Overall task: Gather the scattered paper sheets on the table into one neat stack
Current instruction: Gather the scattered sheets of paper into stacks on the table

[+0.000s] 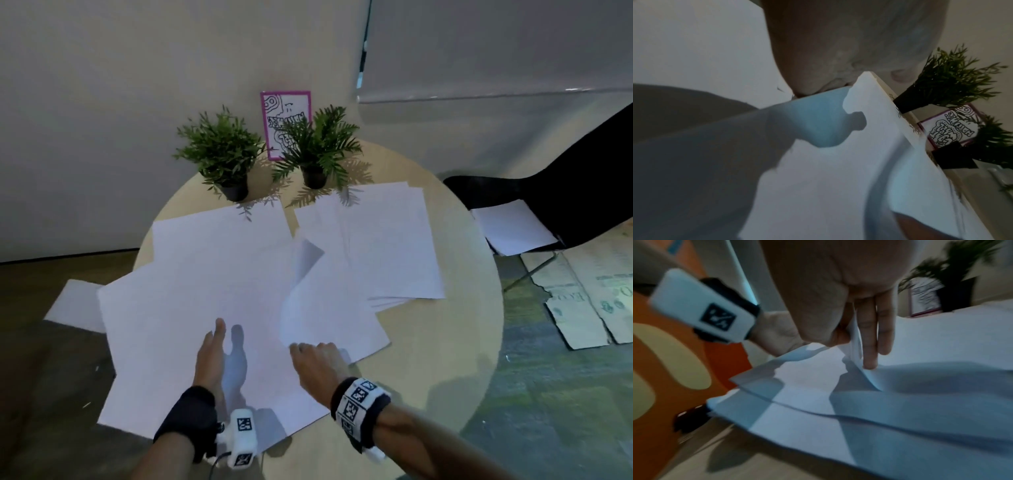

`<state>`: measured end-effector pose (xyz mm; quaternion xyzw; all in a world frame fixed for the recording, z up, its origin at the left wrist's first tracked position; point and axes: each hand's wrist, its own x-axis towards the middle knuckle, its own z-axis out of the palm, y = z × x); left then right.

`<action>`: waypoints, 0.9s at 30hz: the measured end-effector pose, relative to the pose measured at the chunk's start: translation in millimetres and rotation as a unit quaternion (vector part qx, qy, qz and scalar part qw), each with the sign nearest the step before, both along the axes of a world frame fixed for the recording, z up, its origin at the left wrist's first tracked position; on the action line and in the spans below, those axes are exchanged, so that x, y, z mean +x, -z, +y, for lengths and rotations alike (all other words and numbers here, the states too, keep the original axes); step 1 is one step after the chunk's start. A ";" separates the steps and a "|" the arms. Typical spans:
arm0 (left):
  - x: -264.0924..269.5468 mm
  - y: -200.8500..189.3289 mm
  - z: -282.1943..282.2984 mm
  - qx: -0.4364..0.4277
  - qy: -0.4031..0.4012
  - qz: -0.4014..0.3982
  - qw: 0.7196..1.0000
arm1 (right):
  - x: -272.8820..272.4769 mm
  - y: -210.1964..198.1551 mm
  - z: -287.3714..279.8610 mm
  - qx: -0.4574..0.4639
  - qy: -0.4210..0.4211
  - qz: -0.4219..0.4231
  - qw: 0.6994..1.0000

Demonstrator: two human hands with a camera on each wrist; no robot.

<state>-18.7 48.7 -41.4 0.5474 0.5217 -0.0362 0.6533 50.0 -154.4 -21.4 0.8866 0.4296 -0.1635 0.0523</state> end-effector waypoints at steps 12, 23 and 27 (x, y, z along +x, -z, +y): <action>11.9 13.0 -1.6 0.103 0.071 0.047 0.991 | -53.2 -14.3 34.3 0.029 -0.094 0.089 0.991; 11.4 10.7 -6.0 0.112 0.120 0.007 0.986 | 112.0 11.2 -19.4 0.184 0.286 -0.027 0.940; 9.3 16.2 -5.0 0.151 0.136 0.040 0.978 | 170.1 35.5 -32.3 0.058 0.374 -0.062 0.923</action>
